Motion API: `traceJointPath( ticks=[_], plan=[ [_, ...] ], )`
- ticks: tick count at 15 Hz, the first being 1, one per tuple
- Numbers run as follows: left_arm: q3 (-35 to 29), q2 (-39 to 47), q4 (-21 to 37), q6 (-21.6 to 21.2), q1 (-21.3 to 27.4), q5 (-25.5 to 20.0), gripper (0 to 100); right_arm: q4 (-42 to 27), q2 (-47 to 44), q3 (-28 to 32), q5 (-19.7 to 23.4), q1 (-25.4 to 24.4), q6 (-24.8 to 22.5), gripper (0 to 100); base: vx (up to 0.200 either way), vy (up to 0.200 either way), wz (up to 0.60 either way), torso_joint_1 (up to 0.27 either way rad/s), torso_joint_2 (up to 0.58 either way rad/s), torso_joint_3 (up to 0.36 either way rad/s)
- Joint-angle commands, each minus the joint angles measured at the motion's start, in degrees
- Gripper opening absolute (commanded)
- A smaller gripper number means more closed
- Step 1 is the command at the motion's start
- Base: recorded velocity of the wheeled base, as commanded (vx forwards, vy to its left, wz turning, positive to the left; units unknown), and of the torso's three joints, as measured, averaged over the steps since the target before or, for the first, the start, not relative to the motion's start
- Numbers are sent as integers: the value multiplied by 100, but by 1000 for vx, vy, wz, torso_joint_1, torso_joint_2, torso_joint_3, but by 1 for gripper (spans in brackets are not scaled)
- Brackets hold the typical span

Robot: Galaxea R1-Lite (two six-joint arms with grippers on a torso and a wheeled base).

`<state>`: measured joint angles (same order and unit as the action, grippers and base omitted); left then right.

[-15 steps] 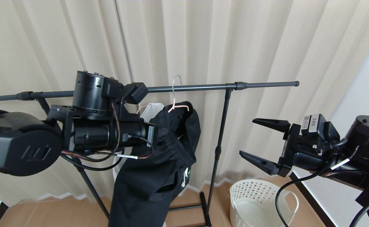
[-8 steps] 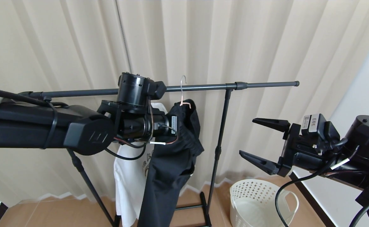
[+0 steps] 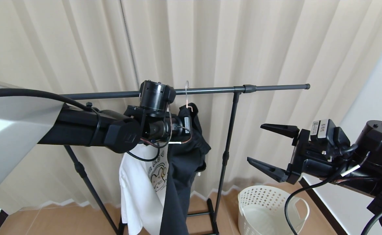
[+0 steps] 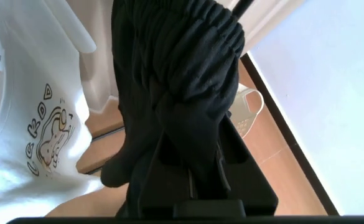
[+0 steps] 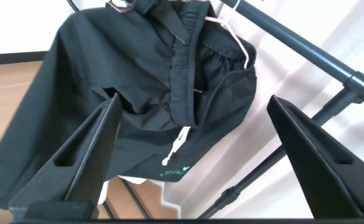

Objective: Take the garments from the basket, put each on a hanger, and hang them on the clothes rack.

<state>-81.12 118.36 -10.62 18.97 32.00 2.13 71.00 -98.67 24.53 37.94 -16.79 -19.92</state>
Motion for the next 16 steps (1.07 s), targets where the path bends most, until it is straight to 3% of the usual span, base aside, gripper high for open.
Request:
traceJointPath(
  ticks=[1, 12, 16],
  plan=[
    [-80, 161, -81, 10, -18, 6, 0, 2, -29, -9, 3, 0, -3, 100, 0, 0, 0, 0, 0, 0],
    [-150, 574, -1127, 186, -370, -2, 0, 2, -47, -36, 3, 0, -21, 100, 0, 0, 0, 0, 0, 0],
    [-159, 785, -1171, 169, -414, -2, 0, 19, -100, -36, 3, 0, -21, 100, 0, 0, 0, 0, 0, 0]
  ],
)
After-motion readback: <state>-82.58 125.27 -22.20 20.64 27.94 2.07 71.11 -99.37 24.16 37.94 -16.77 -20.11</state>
